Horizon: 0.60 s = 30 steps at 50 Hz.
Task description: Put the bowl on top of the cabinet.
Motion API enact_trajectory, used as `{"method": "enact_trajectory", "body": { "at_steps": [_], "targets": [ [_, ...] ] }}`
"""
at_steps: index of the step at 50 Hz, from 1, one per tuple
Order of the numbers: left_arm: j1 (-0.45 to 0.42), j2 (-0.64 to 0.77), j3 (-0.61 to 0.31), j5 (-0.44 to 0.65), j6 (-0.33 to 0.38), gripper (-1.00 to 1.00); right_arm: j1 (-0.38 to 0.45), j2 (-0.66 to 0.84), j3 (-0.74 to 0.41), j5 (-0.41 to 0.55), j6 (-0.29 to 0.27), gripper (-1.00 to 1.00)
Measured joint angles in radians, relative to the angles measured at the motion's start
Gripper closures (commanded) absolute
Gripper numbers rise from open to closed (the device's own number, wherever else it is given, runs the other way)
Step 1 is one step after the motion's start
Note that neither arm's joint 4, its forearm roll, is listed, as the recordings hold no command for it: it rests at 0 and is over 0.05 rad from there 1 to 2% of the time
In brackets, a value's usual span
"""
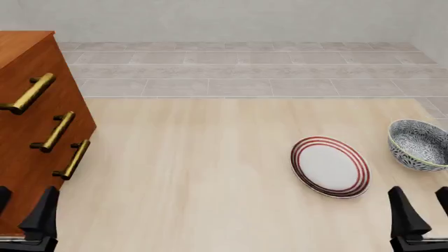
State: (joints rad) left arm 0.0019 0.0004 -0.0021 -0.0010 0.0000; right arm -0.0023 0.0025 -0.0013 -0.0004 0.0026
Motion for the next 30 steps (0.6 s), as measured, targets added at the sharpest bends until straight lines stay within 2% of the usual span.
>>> {"method": "enact_trajectory", "body": {
  "at_steps": [16, 30],
  "targets": [
    [0.012, 0.0, -0.038, 0.01, -0.015, -1.0, -0.023, 0.019, -0.015, 0.026, -0.018, -1.0],
    [0.0, 0.0, -0.061, 0.021, -0.014, -1.0, -0.03, 0.185, -0.101, 0.006, -0.046, -1.0]
  ]
}}
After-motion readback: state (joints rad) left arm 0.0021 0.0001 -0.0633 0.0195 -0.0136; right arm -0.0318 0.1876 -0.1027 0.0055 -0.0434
